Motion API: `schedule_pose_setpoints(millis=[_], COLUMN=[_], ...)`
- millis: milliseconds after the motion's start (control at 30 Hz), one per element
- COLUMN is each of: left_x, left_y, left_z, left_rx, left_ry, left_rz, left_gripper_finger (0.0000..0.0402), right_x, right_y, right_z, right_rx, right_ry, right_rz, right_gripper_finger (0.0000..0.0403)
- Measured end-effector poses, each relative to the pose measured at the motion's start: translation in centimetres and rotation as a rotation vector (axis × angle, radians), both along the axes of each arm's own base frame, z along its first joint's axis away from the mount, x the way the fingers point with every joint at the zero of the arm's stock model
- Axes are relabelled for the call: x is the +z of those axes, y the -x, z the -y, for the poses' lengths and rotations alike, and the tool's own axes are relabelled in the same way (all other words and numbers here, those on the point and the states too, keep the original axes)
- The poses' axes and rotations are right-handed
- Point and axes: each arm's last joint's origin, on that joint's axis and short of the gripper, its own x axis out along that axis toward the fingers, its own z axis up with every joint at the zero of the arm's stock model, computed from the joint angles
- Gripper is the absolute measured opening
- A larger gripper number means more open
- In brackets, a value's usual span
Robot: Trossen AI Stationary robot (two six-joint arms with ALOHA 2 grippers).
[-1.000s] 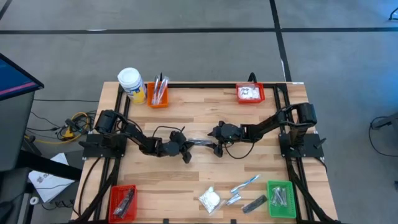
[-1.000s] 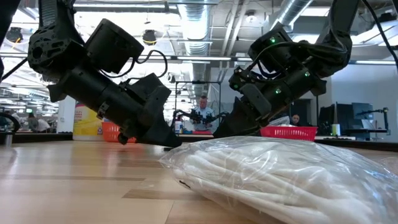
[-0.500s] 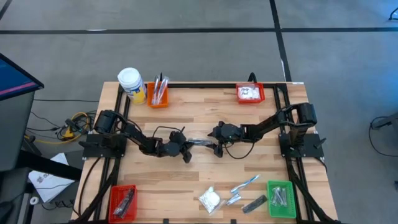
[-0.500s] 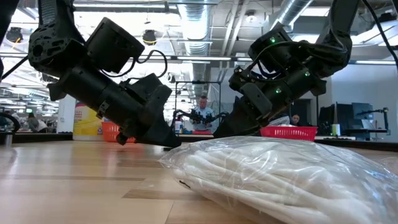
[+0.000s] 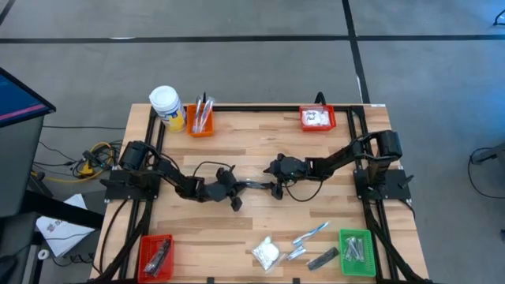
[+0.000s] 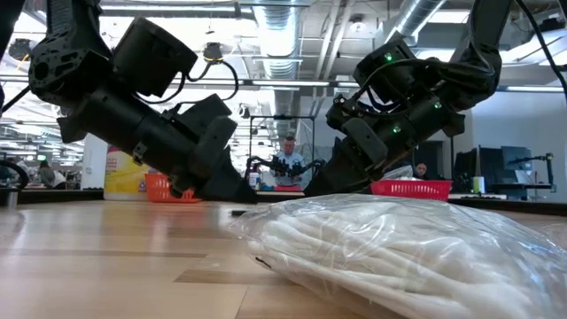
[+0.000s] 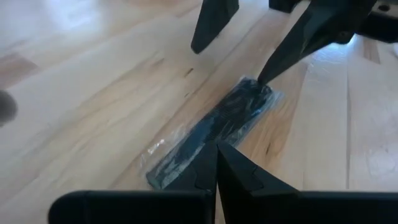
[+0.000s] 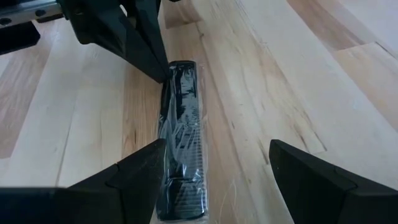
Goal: Pick & Place Travel size toiletries
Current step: Put the left comb into the bottom red bin
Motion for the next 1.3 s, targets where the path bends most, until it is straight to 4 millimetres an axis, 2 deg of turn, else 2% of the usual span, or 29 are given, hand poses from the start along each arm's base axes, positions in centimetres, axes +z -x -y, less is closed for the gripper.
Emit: schedule_pose_setpoints(millis=[133, 1300], left_x=[0.4, -0.6], left_y=[-0.2, 0.4], left_z=[0.1, 0.1], left_rx=[-0.009, 0.027], left_ry=[0.000, 0.096], left_rz=[0.039, -0.050], left_gripper_finger=[0.0000, 0.0000], right_x=[0.0, -0.1], right_y=[0.0, 0.0], right_z=[0.0, -0.4], right_rx=[0.000, 0.009], right_ry=[0.000, -0.054], right_rz=[0.000, -0.005], right_gripper_finger=[0.0279, 0.0279])
